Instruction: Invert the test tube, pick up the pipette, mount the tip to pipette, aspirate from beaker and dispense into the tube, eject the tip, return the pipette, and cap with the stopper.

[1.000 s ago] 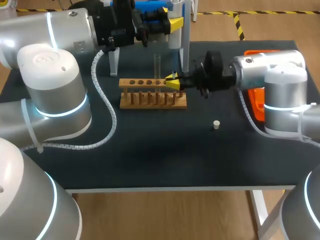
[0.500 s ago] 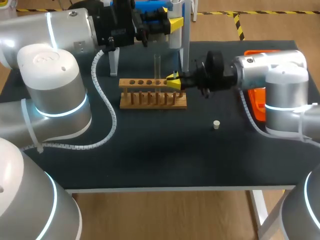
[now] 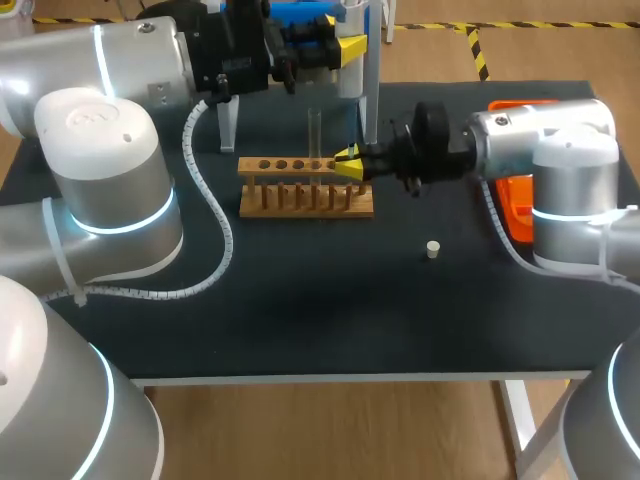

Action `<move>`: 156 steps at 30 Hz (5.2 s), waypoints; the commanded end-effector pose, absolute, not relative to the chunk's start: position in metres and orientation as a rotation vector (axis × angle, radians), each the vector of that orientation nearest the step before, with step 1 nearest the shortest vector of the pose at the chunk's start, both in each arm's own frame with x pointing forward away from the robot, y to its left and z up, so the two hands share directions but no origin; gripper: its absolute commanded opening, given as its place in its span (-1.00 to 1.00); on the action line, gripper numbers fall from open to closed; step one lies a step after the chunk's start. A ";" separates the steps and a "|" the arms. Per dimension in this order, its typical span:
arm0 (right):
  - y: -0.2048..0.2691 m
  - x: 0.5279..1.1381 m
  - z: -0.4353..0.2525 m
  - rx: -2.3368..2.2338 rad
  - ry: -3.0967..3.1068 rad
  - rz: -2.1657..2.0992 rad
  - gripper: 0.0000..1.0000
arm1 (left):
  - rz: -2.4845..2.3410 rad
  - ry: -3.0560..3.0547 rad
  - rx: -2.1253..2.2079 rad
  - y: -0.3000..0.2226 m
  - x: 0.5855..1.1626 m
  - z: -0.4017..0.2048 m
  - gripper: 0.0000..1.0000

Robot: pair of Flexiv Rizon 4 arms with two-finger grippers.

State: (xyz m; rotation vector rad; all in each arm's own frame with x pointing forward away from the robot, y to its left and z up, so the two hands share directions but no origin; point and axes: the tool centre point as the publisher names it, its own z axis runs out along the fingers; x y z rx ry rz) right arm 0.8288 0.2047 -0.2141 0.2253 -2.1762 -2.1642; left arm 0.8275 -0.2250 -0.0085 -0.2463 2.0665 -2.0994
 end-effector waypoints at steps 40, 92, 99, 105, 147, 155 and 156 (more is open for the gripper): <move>0.211 0.829 -0.204 0.296 -2.183 -2.211 -1.00 | -2.100 2.061 -0.248 -0.226 0.827 -0.010 -1.00; 0.213 0.831 -0.178 0.306 -2.165 -2.189 -0.15 | -2.100 2.061 -0.248 -0.226 0.827 -0.010 -1.00; 0.205 0.824 -0.200 0.301 -2.200 -2.139 1.00 | -2.100 2.061 -0.248 -0.226 0.827 -0.010 -1.00; 0.187 0.822 -0.214 0.281 -2.247 -2.102 1.00 | -2.100 2.061 -0.248 -0.226 0.827 -0.010 -1.00; 0.139 0.808 -0.241 0.208 -2.316 -2.027 1.00 | -2.094 2.049 -0.249 -0.220 0.827 -0.010 -1.00; 0.139 0.808 -0.241 0.208 -2.316 -2.027 1.00 | -2.004 2.032 -0.242 -0.156 0.825 -0.018 -1.00; 0.139 0.808 -0.241 0.208 -2.316 -2.027 1.00 | -1.995 2.023 -0.239 -0.147 0.825 -0.020 -1.00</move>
